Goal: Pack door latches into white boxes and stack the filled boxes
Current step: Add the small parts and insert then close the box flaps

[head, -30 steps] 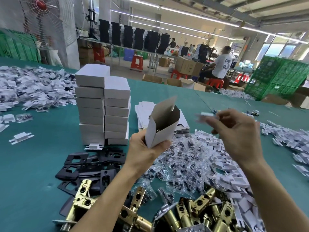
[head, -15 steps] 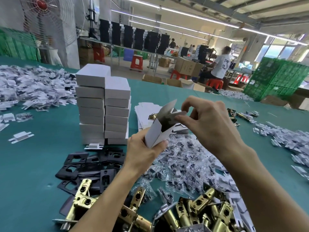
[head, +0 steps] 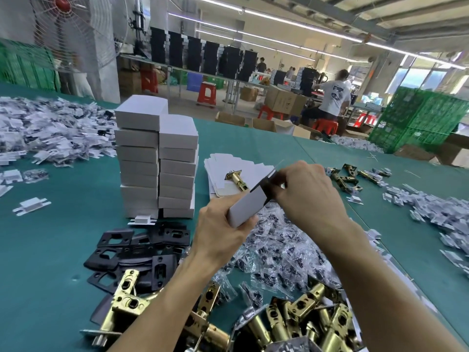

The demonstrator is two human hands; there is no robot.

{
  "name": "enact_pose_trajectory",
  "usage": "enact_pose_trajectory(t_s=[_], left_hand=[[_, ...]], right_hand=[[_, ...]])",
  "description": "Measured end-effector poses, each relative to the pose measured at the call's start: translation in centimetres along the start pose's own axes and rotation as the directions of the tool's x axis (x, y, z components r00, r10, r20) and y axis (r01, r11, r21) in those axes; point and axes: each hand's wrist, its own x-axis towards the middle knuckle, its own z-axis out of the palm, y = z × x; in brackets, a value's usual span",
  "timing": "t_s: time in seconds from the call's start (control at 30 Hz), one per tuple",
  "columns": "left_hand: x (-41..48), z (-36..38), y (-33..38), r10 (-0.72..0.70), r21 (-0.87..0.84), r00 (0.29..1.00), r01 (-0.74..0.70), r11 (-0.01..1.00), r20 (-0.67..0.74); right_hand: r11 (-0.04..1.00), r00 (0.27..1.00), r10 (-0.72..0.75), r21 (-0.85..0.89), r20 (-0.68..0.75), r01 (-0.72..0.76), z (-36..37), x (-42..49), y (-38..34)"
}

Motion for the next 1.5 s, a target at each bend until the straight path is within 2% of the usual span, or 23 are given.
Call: enact_pose_trajectory(t_s=[0.1, 0.17, 0.2, 0.27, 0.33, 0.4, 0.47, 0.53, 0.6, 0.67, 0.77, 0.93, 1.03, 1.17, 1.23, 1.33, 1.5], left_hand=[[0.0, -0.1, -0.1, -0.036, 0.021, 0.999, 0.036, 0.999, 0.013], [0.1, 0.0, 0.0, -0.101, 0.002, 0.994, 0.101, 0.995, 0.043], [0.1, 0.0, 0.0, -0.135, -0.012, 0.989, 0.136, 0.991, 0.055], [0.1, 0.1, 0.0, -0.189, -0.036, 0.980, 0.192, 0.981, 0.063], [0.4, -0.2, 0.2, -0.227, -0.035, 0.973, 0.229, 0.973, 0.038], [0.7, -0.9, 0.4, -0.241, 0.006, 0.970, 0.242, 0.970, -0.008], [1.3, -1.9, 0.6, -0.226, 0.123, 0.972, 0.232, 0.965, -0.057], [1.8, -3.2, 0.8, -0.179, 0.267, 0.979, 0.199, 0.943, -0.097], [2.3, -4.2, 0.9, -0.160, 0.314, 0.981, 0.186, 0.931, -0.107], [2.6, -4.6, 1.1, -0.193, 0.279, 0.976, 0.214, 0.936, -0.100], [2.7, -4.5, 1.0, -0.279, 0.157, 0.957, 0.288, 0.945, -0.080], [2.7, -4.5, 0.9, -0.246, 0.140, 0.966, 0.255, 0.957, -0.074], [2.7, -4.4, 1.4, -0.236, -0.048, 0.968, 0.232, 0.971, -0.081], [3.2, -5.3, 2.0, -0.294, -0.267, 0.950, 0.259, 0.928, -0.102], [3.5, -5.8, 1.9, -0.337, -0.276, 0.933, 0.294, 0.915, -0.123], [3.6, -6.3, 1.4, -0.335, -0.203, 0.930, 0.302, 0.932, -0.153], [3.7, -6.7, 1.1, -0.316, -0.158, 0.934, 0.291, 0.943, -0.167]], right_hand=[[0.998, 0.980, -0.014, 0.055, 0.200, 0.003, -0.3, 0.7, 0.5], [0.993, 0.972, -0.059, 0.114, 0.227, 0.034, -0.5, 0.7, 0.9], [0.988, 0.977, -0.082, 0.145, 0.198, 0.053, -0.5, 0.6, 1.0], [0.969, 0.994, -0.096, 0.232, 0.052, 0.082, -0.2, 0.4, 1.5], [0.945, 0.990, -0.041, 0.316, -0.137, 0.083, 0.4, 0.4, 2.4], [0.938, 0.977, 0.038, 0.346, -0.209, 0.038, 1.4, 0.4, 3.4], [0.950, 0.989, 0.089, 0.307, -0.118, -0.049, 2.9, 0.2, 4.6], [0.966, 0.988, 0.110, 0.223, 0.108, -0.132, 4.7, -0.3, 5.5], [0.977, 0.934, 0.106, 0.137, 0.341, -0.160, 6.5, -0.9, 6.0], [0.988, 0.892, 0.105, 0.054, 0.440, -0.144, 8.0, -1.5, 6.0], [0.996, 0.885, 0.043, 0.049, 0.463, -0.075, 9.4, -2.1, 5.5], [0.985, 0.880, -0.169, 0.095, 0.443, 0.141, 10.5, -3.1, 3.1], [0.968, 0.858, -0.242, 0.171, 0.453, 0.183, 10.9, -3.1, 1.0], [0.954, 0.864, -0.293, 0.180, 0.410, 0.238, 11.5, -3.1, -1.1], [0.935, 0.853, -0.352, 0.191, 0.386, 0.300, 11.6, -2.8, -2.3], [0.901, 0.800, -0.434, 0.171, 0.414, 0.399, 12.0, -2.1, -4.7], [0.886, 0.755, -0.454, 0.147, 0.474, 0.440, 13.7, -2.0, -7.7]])
